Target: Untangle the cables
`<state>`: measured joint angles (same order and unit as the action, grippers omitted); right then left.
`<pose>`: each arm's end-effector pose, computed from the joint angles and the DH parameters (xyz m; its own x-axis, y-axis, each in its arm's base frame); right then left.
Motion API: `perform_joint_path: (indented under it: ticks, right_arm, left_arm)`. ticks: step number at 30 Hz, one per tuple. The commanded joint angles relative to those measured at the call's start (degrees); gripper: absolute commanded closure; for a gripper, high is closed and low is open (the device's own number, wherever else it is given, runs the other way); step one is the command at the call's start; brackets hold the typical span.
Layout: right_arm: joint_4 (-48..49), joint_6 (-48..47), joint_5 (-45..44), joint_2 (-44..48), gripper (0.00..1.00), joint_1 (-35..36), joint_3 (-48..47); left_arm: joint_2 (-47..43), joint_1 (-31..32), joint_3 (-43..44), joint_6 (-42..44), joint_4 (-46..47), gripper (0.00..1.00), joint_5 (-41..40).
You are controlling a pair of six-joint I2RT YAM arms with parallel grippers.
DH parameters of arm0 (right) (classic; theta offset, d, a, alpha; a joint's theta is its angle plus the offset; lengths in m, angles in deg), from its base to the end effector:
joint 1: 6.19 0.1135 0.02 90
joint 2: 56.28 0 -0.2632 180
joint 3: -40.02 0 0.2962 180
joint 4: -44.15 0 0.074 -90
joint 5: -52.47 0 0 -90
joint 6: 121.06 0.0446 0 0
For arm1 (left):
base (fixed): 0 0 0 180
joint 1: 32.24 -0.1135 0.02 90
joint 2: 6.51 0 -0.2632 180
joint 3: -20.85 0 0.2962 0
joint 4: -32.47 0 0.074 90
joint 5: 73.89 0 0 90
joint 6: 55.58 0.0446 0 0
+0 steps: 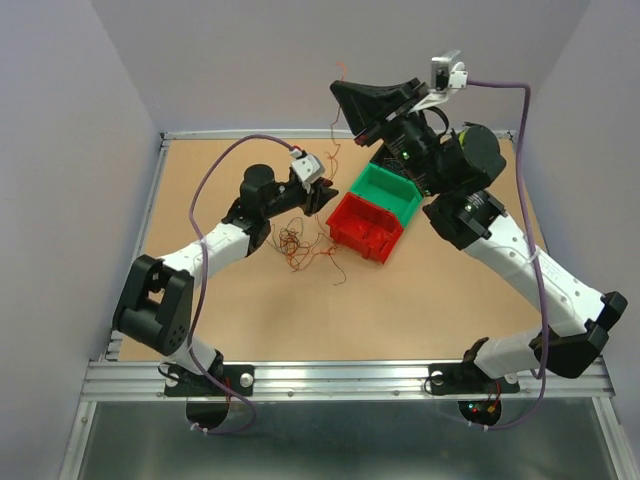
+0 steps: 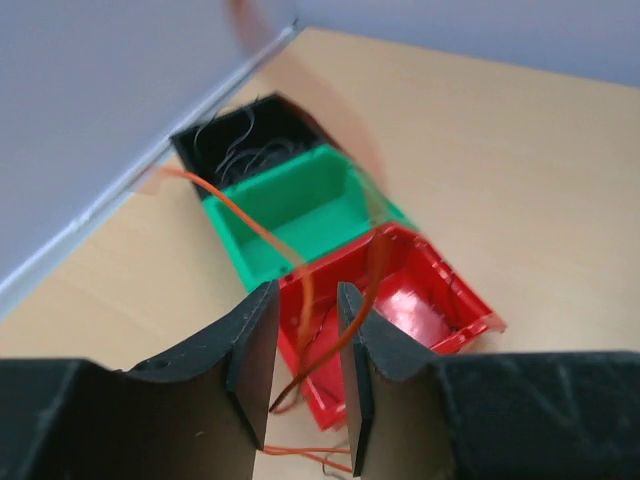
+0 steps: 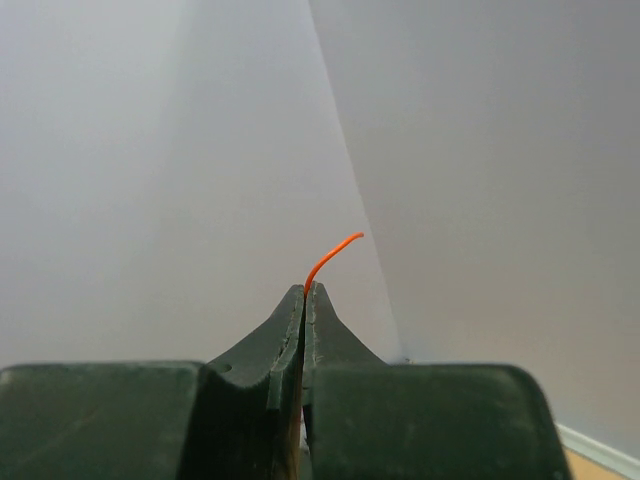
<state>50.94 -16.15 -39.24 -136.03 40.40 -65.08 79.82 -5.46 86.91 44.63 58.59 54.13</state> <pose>0.2355 0.2470 0.5624 0.1709 0.5549 -0.8142 -0.7790 0.5821 0.2332 0.3354 -0.2001 0.2847 0.2494 0.0305 -0.9679 0.8716 0.4286 0.2381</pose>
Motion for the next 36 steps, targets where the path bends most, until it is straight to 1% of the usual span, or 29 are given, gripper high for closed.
perform_joint_path:
  ticks: [1,4,7,12,13,15,17,21,24,29,34,36]
  right_arm:
    - [6.92,-2.78,-7.41,5.39,1.0,0.34,-6.43]
    - [6.48,-3.49,-9.35,7.05,0.99,0.35,-7.4]
    - [4.73,-3.93,-11.11,8.28,0.99,0.26,-7.15]
    - [3.94,-7.35,-15.33,8.91,1.0,0.35,-3.19]
    - [3.24,-8.66,-16.21,8.73,0.99,0.35,-2.93]
    - [2.97,-10.16,-17.17,8.03,1.0,0.26,-1.79]
    - [2.97,-11.04,-18.05,7.42,1.0,0.26,-0.99]
    - [3.14,-13.16,-20.17,5.84,1.0,-0.62,0.41]
    - [3.14,-11.85,-19.73,4.95,0.99,-3.34,1.65]
    - [3.76,-3.85,-14.11,3.63,0.99,-10.71,5.42]
    - [5.51,-0.87,-12.44,1.18,0.99,-13.36,7.71]
    - [5.51,0.63,-11.12,-0.49,0.99,-15.73,7.89]
  left_arm:
    - [2.0,-0.59,1.44,2.79,-3.17,0.6,-10.94]
    - [3.32,-1.9,1.27,2.79,-5.1,0.59,-14.29]
    - [3.24,-3.23,0.92,1.91,-5.28,0.59,-14.11]
    - [0.43,-5.07,0.13,-0.02,-5.02,0.59,-13.23]
    - [-0.01,-5.16,-0.4,0.15,-4.93,0.58,-13.58]
    - [-1.5,-5.6,-1.1,0.24,-5.02,0.52,-14.81]
    - [-3.08,-6.48,-1.8,-0.02,-4.67,0.47,-14.29]
    - [-6.69,-7.01,-5.06,-0.29,-1.6,0.41,-12.36]
    - [-9.15,-7.01,-7.17,-0.02,0.16,0.38,-11.13]
    - [-11.52,-7.01,-9.1,0.07,1.66,0.36,-11.65]
    - [-11.97,-7.01,-9.9,-0.02,2.8,0.35,-12.27]
    - [-11.79,-7.01,-9.9,-0.11,2.8,0.35,-12.44]
